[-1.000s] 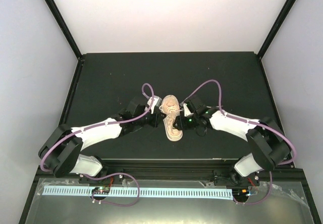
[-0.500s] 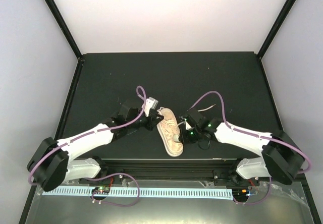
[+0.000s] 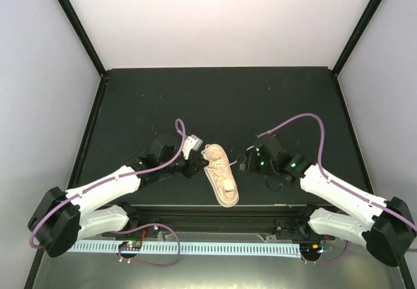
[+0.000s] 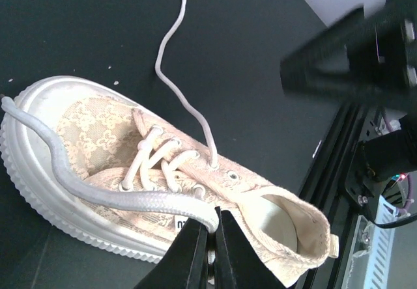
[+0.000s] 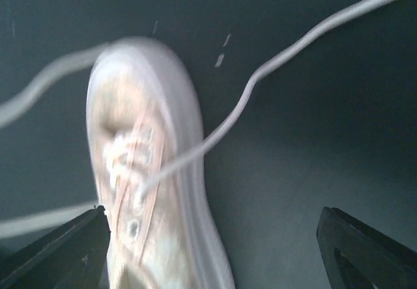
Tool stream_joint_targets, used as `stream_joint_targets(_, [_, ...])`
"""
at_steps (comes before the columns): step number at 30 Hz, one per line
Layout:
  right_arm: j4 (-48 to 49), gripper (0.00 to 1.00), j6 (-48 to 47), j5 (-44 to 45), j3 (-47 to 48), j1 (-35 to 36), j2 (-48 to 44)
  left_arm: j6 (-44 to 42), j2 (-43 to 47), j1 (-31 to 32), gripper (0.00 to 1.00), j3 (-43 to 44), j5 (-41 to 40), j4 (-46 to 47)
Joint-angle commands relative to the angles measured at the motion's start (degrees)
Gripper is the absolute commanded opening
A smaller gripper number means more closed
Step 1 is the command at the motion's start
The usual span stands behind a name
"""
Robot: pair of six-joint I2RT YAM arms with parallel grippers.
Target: Tie the shoes
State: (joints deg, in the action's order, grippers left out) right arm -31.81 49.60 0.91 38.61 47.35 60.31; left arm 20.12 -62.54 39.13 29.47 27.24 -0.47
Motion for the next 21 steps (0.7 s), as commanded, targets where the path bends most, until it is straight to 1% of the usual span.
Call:
stream_joint_targets(1, [8.3, 0.89, 2.7, 5.8, -0.5, -8.7, 0.2, -1.6, 1.2, 0.3, 0.01, 0.6, -0.4, -1.4])
stream_joint_targets(3, [12.9, 0.89, 3.0, 4.2, -0.4, -10.8, 3.0, -2.5, 1.9, 0.2, 0.02, -0.3, -1.8, -0.5])
stream_joint_targets(7, [17.8, 0.89, 4.9, 0.0, 1.8, -11.3, 10.8, -4.5, 3.9, 0.2, 0.02, -2.6, -5.8, 2.0])
stream_joint_targets(12, [27.8, 0.88, 12.4, -5.3, -2.9, -11.3, 16.6, -5.5, 4.1, 0.2, 0.02, -2.5, -7.6, 2.7])
stream_joint_targets(15, [30.6, 0.87, 14.5, -7.1, -4.3, -11.2, 18.9, -5.1, 3.6, 0.2, 0.02, -2.7, -7.4, 3.6])
stream_joint_targets(21, [32.2, 0.83, 15.5, -8.9, -3.7, -11.0, 22.5, -5.1, 1.6, 0.3, 0.02, -2.3, -5.7, 4.2])
